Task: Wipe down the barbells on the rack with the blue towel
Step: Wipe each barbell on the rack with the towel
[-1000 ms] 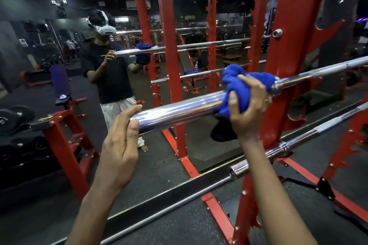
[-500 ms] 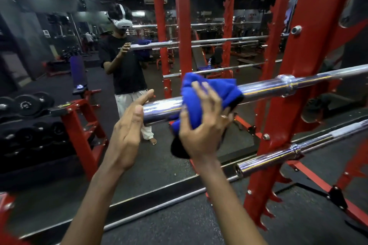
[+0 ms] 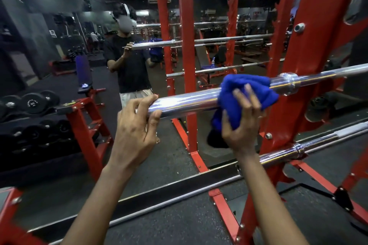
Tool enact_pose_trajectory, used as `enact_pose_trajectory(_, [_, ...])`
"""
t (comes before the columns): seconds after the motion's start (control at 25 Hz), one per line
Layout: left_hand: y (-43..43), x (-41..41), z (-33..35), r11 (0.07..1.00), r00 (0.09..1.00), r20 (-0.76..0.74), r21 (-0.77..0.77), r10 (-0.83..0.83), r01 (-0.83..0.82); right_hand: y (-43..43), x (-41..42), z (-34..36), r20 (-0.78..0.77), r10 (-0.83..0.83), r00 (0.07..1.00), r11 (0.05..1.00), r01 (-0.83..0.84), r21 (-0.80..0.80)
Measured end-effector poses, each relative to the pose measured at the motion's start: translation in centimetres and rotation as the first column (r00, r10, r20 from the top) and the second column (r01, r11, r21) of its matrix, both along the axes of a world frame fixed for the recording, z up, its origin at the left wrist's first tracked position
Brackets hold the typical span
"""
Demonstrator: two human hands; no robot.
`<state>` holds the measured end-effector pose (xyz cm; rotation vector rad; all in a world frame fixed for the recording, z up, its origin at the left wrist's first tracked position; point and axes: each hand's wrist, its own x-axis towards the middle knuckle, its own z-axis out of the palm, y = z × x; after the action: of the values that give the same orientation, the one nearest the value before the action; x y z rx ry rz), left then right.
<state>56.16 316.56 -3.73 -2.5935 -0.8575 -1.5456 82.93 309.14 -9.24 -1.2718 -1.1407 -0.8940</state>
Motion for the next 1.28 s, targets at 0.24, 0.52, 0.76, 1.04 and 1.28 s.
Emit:
enact_pose_trajectory(0.24, [-0.7,0.8,5.7,0.872,0.987,-0.132,-0.468,0.095,-0.146,-1.1,5.3,6.4,-0.295,-0.193,0.936,0.981,0.187,-0.048])
enact_pose_trajectory(0.52, [-0.3,0.8,3.3,0.891,0.977,0.179,-0.416,-0.114,0.18,0.1,-8.9,5.8,-0.071,-0.126,0.989,0.958,0.103,-0.266])
enact_pose_trajectory(0.76, [0.0,-0.1,-0.8,0.989,0.985,0.131,-0.077,-0.114,0.125,-0.2,-5.4,0.4,0.338,0.032,0.941,0.966,0.058,-0.252])
enact_pose_trajectory(1.04, [0.4,-0.7,0.2,0.991,0.993,0.007,-0.062,-0.115,0.115,-1.7,6.3,3.4,-0.184,-0.181,0.966,0.983,0.182,-0.011])
enact_pose_trajectory(1.28, [-1.1,-0.7,2.3,0.982,0.996,-0.023,-0.168,-0.092,0.086,0.7,-2.8,4.7,-0.433,-0.053,0.9,0.988,0.109,0.105])
